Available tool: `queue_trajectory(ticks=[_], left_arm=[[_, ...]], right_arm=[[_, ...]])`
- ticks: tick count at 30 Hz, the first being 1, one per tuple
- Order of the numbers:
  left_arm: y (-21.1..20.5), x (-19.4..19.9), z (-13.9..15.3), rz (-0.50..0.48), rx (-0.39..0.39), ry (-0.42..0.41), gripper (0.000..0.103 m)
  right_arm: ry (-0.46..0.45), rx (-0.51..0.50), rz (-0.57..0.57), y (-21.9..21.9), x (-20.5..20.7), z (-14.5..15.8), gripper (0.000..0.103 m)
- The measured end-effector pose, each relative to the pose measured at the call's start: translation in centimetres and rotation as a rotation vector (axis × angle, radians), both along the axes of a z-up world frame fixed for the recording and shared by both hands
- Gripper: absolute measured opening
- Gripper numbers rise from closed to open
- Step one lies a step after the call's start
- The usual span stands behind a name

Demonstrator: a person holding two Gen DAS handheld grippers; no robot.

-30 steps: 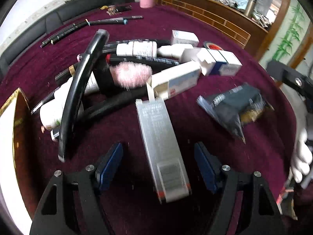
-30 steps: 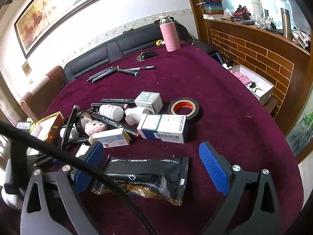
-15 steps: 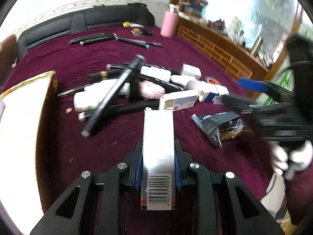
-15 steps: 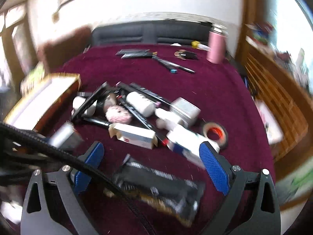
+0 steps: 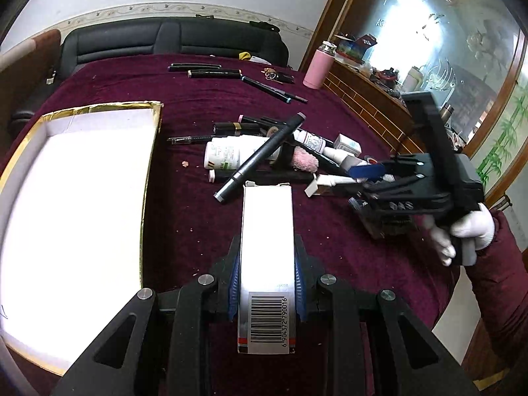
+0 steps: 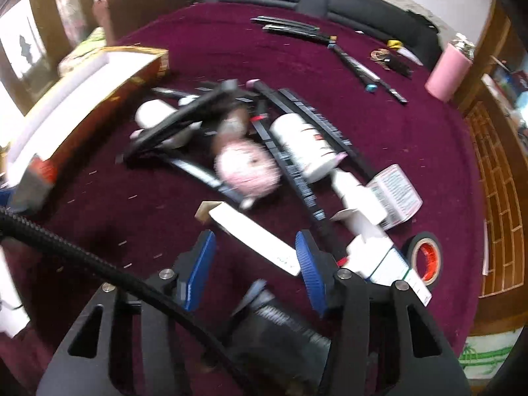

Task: Organize objects
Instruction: 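Carry the white box into the gold-rimmed tray with the left gripper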

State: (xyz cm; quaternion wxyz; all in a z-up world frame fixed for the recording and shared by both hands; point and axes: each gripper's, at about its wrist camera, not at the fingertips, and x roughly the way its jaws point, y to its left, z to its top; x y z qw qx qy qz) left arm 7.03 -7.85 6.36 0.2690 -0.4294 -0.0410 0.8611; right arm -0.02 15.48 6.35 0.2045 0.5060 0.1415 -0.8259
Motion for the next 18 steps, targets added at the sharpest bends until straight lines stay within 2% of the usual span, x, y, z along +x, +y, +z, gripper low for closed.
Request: queue_trajectory(ticks=[6, 9, 11, 12, 13, 14, 15, 18], left_arm=[[-0.3, 0.8, -0.1, -0.001, 0.020, 0.002, 0.023], [-0.4, 1.1, -0.1, 0.004, 0.019, 0.002, 0.023], [-0.5, 1.2, -0.1, 0.010, 0.016, 0.002, 0.023], [-0.7, 1.2, -0.1, 0.016, 0.019, 0.002, 0.023], [-0.8, 1.3, -0.1, 0.021, 0.024, 0.003, 0.023], [-0.9, 1.3, -0.1, 0.027, 0.030, 0.005, 0.023], [-1.1, 1.4, 0.0, 0.035, 0.038, 0.009, 0.023], [-1.7, 1.3, 0.2, 0.049, 0.053, 0.013, 0.023]], right_arm=[[0.040, 0.133, 0.007, -1.8, -1.0, -1.7, 0.050], [0.067, 0.285, 0.046, -3.0, -1.9, -3.4, 0.050], [0.049, 0.281, 0.030, -2.9, -2.3, -3.4, 0.050], [0.026, 0.259, 0.007, -2.7, -2.6, -3.1, 0.044], [0.003, 0.232, -0.006, -2.4, -2.8, -2.6, 0.030], [-0.018, 0.208, -0.016, -2.2, -2.8, -2.3, 0.020], [-0.038, 0.190, -0.044, -1.9, -2.8, -2.0, 0.016], [-0.057, 0.150, -0.057, -1.7, -2.5, -1.1, 0.012]])
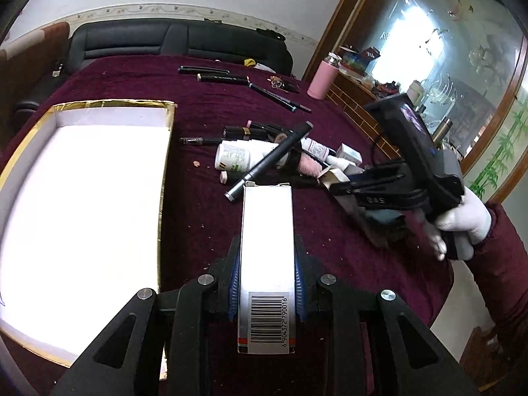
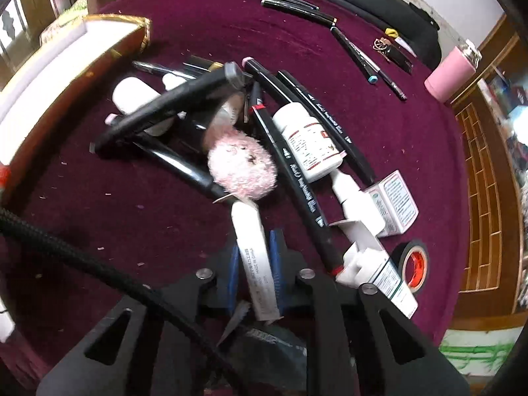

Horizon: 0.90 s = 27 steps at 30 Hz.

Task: Organize objects
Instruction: 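Carry the white box into the gold-rimmed tray with the left gripper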

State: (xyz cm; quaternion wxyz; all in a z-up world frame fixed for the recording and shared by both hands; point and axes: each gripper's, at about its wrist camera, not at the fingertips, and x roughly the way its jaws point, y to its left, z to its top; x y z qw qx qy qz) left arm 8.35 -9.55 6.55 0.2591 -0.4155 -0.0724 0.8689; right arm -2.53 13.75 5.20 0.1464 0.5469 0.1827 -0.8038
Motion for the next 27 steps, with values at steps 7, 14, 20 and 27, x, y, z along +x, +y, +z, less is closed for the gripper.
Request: queue_trajectory(ticks=[7, 14, 20, 27], left_arm=[[-2.0, -0.6, 0.9, 0.019, 0.021, -0.003, 0.023], [-6.1, -3.8, 4.2, 0.102, -0.011, 0.041, 0.023], [-7.6, -9.8, 3.8, 0.160, -0.094, 0.013, 0.023], [-8.2, -18.3, -0.8, 0.221, -0.077, -0.145, 0.022]], right_arm=[[0.026, -0.227, -0.025, -0.4, 1.7, 5.1, 0.012], [-0.033, -0.483, 0.060, -6.8, 1.4, 8.2, 0.012], [-0.148, -0.612, 0.050, -13.3, -3.1, 6.5, 0.012], [-0.211, -0.592, -0.125, -17.2, -10.6, 2.0, 0.012]])
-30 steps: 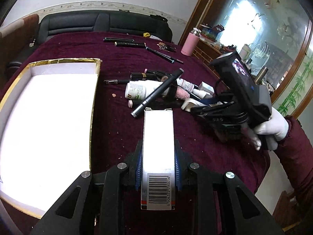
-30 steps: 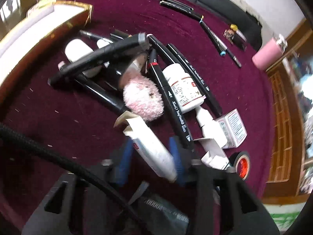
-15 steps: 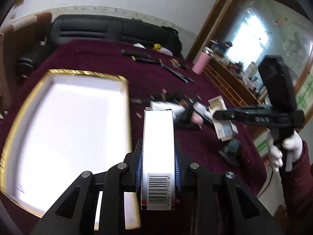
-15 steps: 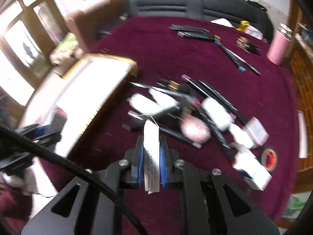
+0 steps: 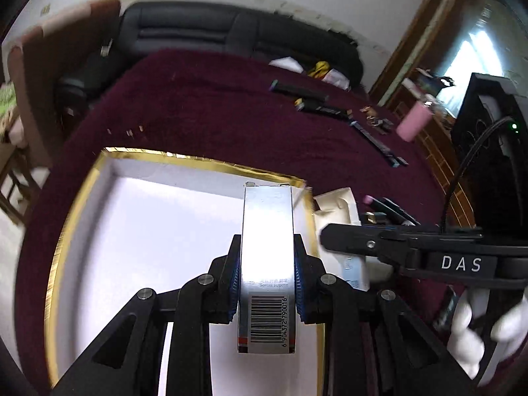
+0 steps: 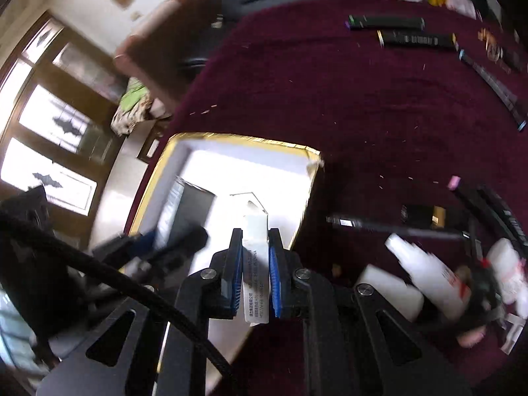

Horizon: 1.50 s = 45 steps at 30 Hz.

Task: Organize objects
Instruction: 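Carry the white box into the gold-rimmed tray with the left gripper, then release the box in the tray and return the left gripper to the clutter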

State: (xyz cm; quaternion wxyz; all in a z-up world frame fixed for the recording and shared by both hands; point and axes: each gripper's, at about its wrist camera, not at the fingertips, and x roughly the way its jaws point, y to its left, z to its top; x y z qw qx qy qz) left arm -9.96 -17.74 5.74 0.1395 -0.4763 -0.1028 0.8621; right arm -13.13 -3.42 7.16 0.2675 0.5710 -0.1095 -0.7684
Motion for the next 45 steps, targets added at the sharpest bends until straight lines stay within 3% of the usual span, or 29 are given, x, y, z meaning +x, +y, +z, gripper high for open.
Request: queue_trajectory(ticks=[3, 7, 11, 14, 18, 21, 23, 24, 25, 26, 29, 31, 34, 39, 43, 45], left_arm=[[0.1, -2.1, -1.8, 0.019, 0.000, -0.047, 0.022], [0.0, -3.5, -3.5, 0.030, 0.068, -0.093, 0.022], [0.3, -4.0, -4.7, 0.035, 0.094, -0.132, 0.023], [-0.1, -4.1, -5.0, 0.048, 0.130, -0.151, 0.023], [-1.2, -3.1, -3.4, 0.066, 0.124, -0.117, 0.023], [-0.4, -1.0, -0.7, 0.033, 0.106, -0.049, 0.023], [1.1, 0.9, 1.2, -0.031, 0.092, 0.021, 0.034], [2.5, 2.3, 2.2, -0.084, 0.076, 0.069, 0.038], [3.8, 3.1, 2.8, -0.121, 0.058, 0.098, 0.045], [5.1, 3.9, 3.1, -0.161, 0.037, 0.121, 0.047], [9.9, 5.9, 2.2, -0.292, -0.045, 0.131, 0.047], [13.1, 6.8, 1.0, -0.347, -0.114, 0.127, 0.047], [17.1, 8.0, -0.5, -0.417, -0.214, 0.137, 0.047], [21.8, 8.7, -1.0, -0.477, -0.456, 0.253, 0.047], [23.8, 7.5, -1.8, -0.480, -0.528, 0.269, 0.046], [24.4, 7.0, -2.8, -0.494, -0.548, 0.241, 0.029]], right_arm=[[-0.031, 0.005, -0.025, -0.6, -1.5, -1.2, 0.013], [-0.039, 0.029, -0.067, -0.9, -2.1, -2.3, 0.018], [-0.042, 0.000, -0.081, -0.3, -2.9, -2.2, 0.018], [0.014, -0.004, -0.098, 0.5, -2.6, -0.9, 0.018], [0.103, -0.019, -0.116, 2.9, -0.4, 2.5, 0.018], [0.282, 0.012, -0.141, 6.3, 3.6, 6.8, 0.018], [0.452, 0.022, -0.178, 9.1, 7.4, 9.5, 0.041], [0.520, -0.002, -0.205, 10.6, 9.1, 10.1, 0.081], [0.561, -0.062, -0.241, 12.7, 10.6, 10.1, 0.103], [0.547, -0.100, -0.266, 14.0, 10.8, 9.7, 0.103], [0.369, -0.170, -0.323, 18.6, 10.9, 6.3, 0.100], [0.331, -0.139, -0.393, 21.6, 11.7, 4.4, 0.099], [0.299, -0.120, -0.437, 24.0, 13.0, 2.1, 0.098], [0.280, -0.138, -0.457, 26.5, 14.4, 0.4, 0.098], [0.266, -0.163, -0.453, 27.4, 14.3, -0.3, 0.098], [0.272, -0.163, -0.449, 27.4, 14.6, -0.3, 0.098]])
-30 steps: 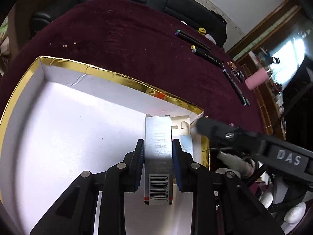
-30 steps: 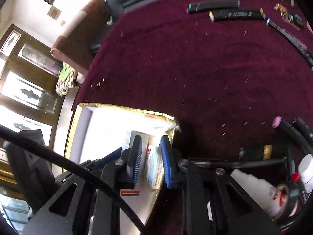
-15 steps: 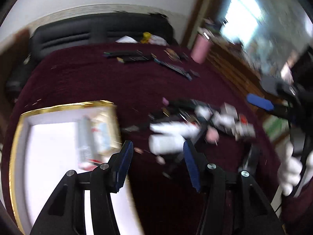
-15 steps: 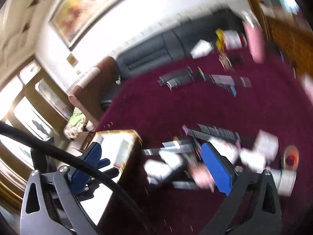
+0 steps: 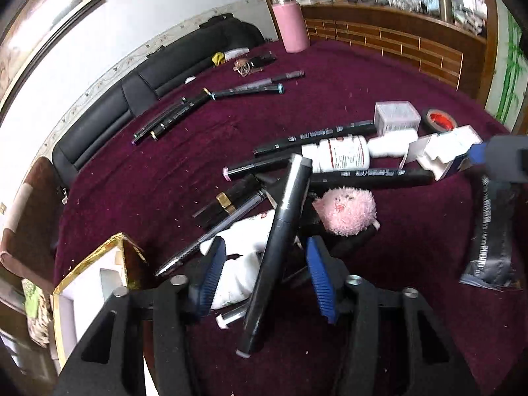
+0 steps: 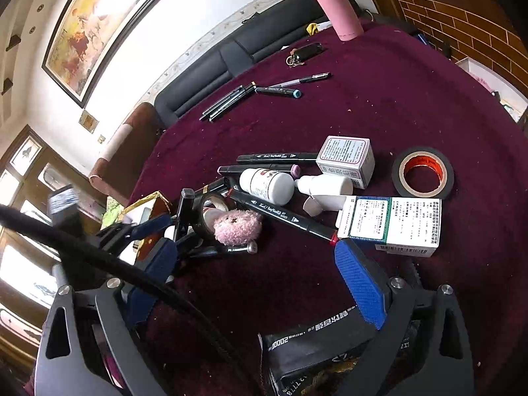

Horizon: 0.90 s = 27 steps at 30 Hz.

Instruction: Organize objects

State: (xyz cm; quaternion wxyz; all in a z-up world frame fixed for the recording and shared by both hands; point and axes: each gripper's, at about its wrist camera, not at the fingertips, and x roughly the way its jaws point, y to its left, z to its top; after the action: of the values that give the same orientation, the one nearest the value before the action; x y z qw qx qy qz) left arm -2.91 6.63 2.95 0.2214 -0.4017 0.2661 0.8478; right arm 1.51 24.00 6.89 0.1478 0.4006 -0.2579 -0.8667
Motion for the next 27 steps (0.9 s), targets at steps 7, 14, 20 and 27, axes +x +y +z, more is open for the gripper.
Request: queue_trajectory(ticks=[7, 14, 20, 27], left_arm=[[-2.2, 0.9, 1.5, 0.036, 0.158, -0.084, 0.011], [-8.3, 5.0, 4.8, 0.075, 0.431, -0.124, 0.011], [-14.0, 9.0, 5.9, 0.117, 0.603, -0.131, 0.011], [-17.2, 10.5, 4.5, 0.174, 0.671, -0.163, 0.011]], right_arm=[[0.006, 0.055, 0.055, -0.8, -0.1, 0.0, 0.098], [-0.009, 0.213, 0.151, -3.0, -1.6, 0.6, 0.092], [-0.018, 0.282, 0.426, -10.2, -2.3, 0.4, 0.086], [-0.089, 0.450, 0.571, -16.7, -6.4, -1.7, 0.080]])
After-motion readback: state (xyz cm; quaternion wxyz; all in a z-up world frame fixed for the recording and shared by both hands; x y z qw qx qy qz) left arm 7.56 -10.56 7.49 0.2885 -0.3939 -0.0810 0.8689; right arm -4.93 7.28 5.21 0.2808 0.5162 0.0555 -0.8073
